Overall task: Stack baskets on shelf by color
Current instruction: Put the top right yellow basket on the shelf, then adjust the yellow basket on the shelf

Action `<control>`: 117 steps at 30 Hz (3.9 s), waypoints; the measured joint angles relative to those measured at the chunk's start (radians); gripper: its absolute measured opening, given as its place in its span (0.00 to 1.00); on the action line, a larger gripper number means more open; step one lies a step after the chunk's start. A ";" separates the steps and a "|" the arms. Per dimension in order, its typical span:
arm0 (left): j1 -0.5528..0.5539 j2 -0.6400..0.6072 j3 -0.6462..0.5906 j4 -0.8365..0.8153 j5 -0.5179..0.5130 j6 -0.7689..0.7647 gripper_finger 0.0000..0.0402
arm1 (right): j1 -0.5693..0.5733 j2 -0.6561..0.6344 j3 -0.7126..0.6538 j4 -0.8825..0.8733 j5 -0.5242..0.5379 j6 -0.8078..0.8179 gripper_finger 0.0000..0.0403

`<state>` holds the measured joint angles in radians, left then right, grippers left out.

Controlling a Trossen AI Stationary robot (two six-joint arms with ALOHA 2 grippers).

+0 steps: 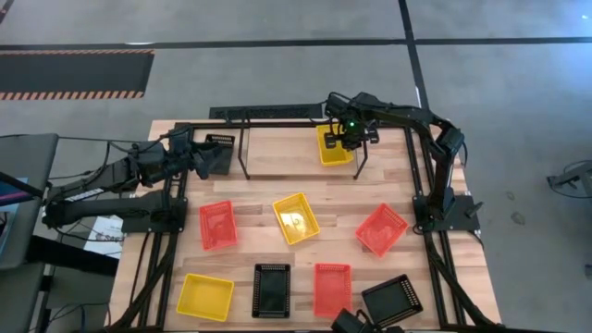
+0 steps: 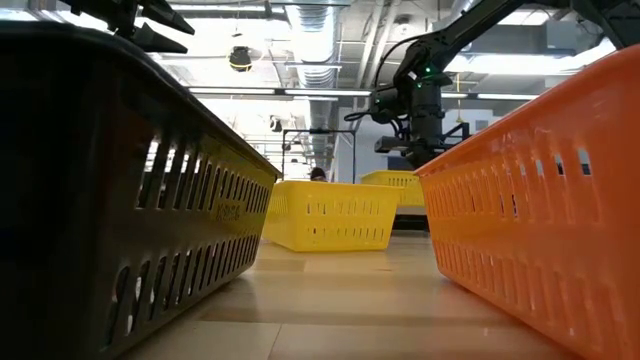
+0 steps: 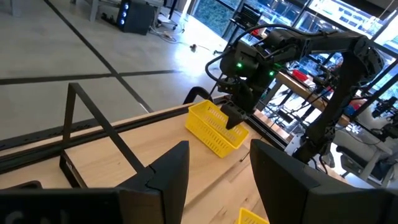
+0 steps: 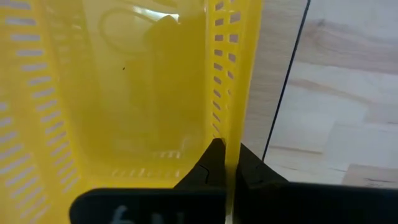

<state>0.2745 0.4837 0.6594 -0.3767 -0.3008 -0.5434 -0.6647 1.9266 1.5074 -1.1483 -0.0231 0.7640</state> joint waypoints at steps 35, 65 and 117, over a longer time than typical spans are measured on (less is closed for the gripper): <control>0.000 0.000 0.000 0.000 0.001 -0.003 0.39 | 0.050 0.003 0.181 0.002 0.124 -0.093 0.45; 0.000 0.000 0.000 0.000 0.002 -0.005 0.39 | 0.064 0.006 0.116 0.119 0.118 -0.092 0.51; 0.000 0.000 0.000 0.000 0.002 -0.017 0.39 | 0.071 0.010 0.025 0.545 -0.131 -0.106 0.52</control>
<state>0.2745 0.4835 0.6594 -0.3763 -0.2993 -0.5606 -0.5938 1.9362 1.5322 -0.6031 -0.1541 0.6579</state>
